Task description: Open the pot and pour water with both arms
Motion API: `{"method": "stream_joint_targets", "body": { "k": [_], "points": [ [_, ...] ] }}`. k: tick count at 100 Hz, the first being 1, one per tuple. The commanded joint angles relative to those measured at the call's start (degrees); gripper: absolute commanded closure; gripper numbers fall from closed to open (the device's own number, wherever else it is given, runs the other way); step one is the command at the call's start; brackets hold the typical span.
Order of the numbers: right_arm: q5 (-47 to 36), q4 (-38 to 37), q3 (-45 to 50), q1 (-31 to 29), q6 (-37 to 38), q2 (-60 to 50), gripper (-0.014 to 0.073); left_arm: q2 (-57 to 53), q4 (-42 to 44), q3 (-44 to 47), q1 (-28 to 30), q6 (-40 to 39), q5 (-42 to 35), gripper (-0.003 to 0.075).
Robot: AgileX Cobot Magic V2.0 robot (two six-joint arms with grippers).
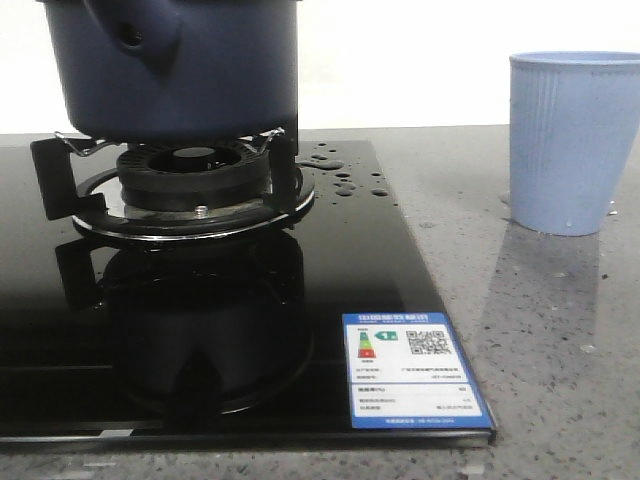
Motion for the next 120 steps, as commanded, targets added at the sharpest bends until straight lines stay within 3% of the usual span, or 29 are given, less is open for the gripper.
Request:
{"method": "stream_joint_targets", "body": {
  "k": [1,18,27,34,46,53,73,77,92,120],
  "points": [
    [0.6,-0.2,-1.5,-0.4,-0.2,0.5,0.0659,0.6,-2.0,-1.6,0.0,-0.4,-2.1,0.0739],
    [0.5,-0.2,-1.5,-0.4,-0.2,0.5,0.0659,0.4,-1.4,0.3,0.4,0.2,-12.1,0.0739],
    [0.5,-0.2,-1.5,-0.4,-0.2,0.5,0.0659,0.3,8.0,1.4,1.2,-4.7,-12.9,0.0739],
    [0.5,-0.2,-1.5,-0.4,-0.2,0.5,0.0659,0.3,22.3,1.8,1.4,-19.4,-13.5,0.0739],
    [0.5,-0.2,-1.5,-0.4,-0.2,0.5,0.0659,0.3,53.2,3.1,1.4,-53.7,-13.5,0.0739],
    [0.5,-0.2,-1.5,-0.4,-0.2,0.5,0.0659,-0.2,64.7,5.0,1.6,-63.5,-14.2,0.0739],
    [0.5,-0.2,-1.5,-0.4,-0.2,0.5,0.0659,-4.0,67.2,14.6,1.7,-65.5,-19.4,0.0739],
    [0.5,-0.2,-1.5,-0.4,-0.2,0.5,0.0659,-4.9,68.2,14.3,2.0,-65.6,-14.8,0.0739],
    [0.5,-0.2,-1.5,-0.4,-0.2,0.5,0.0659,-6.0,70.1,14.3,3.5,-65.6,-10.9,0.0739],
    [0.5,-0.2,-1.5,-0.4,-0.2,0.5,0.0659,-6.0,69.6,14.3,4.8,-65.6,-8.4,0.0739]
  ]
}}
